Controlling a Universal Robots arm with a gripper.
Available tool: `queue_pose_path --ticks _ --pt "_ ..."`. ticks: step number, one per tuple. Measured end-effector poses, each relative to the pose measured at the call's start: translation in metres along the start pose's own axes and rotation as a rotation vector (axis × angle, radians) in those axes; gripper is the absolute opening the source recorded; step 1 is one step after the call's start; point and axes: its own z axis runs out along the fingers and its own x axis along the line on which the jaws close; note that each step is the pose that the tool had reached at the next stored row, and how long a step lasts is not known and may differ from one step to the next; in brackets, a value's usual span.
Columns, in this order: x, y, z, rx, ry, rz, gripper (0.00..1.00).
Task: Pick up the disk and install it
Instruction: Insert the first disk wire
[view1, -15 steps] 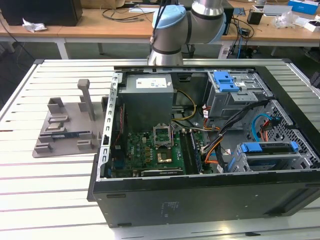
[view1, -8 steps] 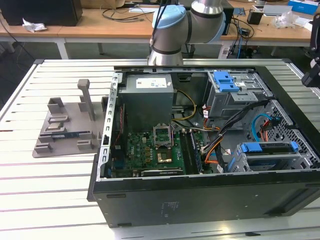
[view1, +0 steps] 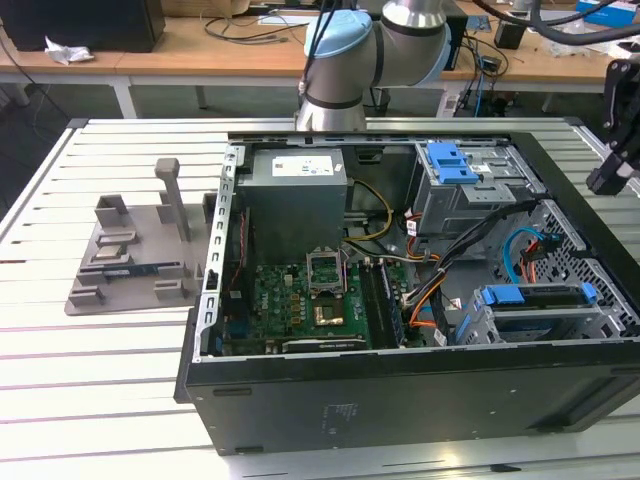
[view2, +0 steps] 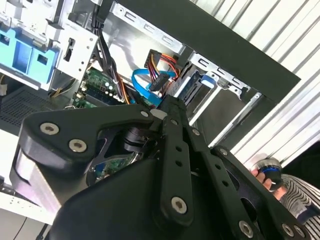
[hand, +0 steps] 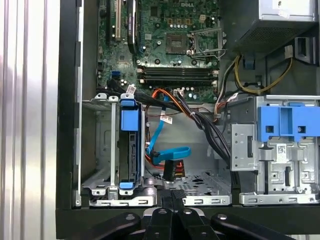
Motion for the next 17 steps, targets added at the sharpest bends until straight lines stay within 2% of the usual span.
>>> queue_pose_path --ticks 3,6,8,17 --pt "0.0002 -0.0005 0.0099 0.0001 0.0002 0.0 0.11" --pt "0.0003 -0.0008 0.0163 0.0001 0.0001 0.0 0.11" --pt "0.0005 -0.0012 0.0243 0.0001 0.0002 0.0 0.11" --pt "0.0011 -0.0023 0.0471 0.0 0.0001 0.0 0.11"
